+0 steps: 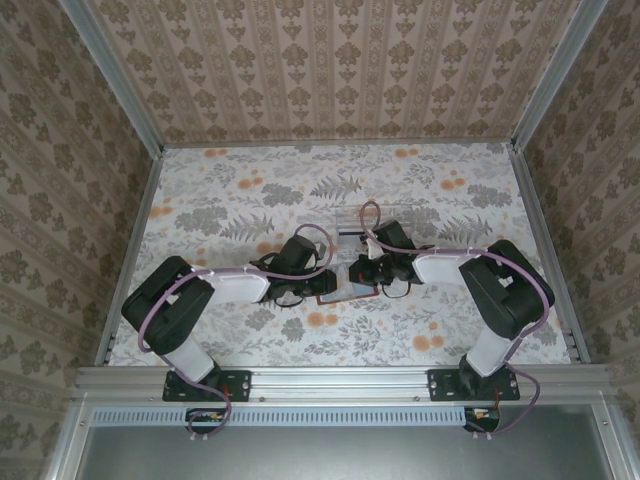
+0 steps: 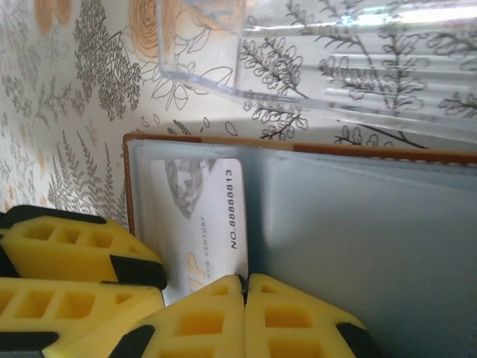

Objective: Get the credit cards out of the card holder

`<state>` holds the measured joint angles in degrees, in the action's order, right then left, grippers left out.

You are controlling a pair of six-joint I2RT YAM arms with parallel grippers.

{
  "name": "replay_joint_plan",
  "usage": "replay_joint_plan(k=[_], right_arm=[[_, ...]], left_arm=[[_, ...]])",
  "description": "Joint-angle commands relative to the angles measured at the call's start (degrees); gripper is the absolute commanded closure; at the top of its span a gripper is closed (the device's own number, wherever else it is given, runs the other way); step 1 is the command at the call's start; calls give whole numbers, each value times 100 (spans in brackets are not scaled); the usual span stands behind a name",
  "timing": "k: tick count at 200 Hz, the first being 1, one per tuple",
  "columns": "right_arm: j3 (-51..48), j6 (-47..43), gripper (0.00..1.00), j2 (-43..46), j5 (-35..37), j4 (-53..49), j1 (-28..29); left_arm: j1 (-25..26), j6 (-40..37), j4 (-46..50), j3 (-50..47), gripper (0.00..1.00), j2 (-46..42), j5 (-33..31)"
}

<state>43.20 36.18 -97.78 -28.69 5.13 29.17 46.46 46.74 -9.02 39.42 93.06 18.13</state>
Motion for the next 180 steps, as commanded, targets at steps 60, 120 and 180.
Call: replay_joint_plan(k=[60,120,180], right_arm=[[-716,420,100,285,-23,519,-460],[-1155,634,100,450,-137,854,-810],[-1232,236,100,1617,-209,-76,-1270]], left_arm=[[-77,98,145,-224,84,-32,-90],[-138,98,168,-347,85,-102,-128],[-166,8,197,-313,85,-211,-26]])
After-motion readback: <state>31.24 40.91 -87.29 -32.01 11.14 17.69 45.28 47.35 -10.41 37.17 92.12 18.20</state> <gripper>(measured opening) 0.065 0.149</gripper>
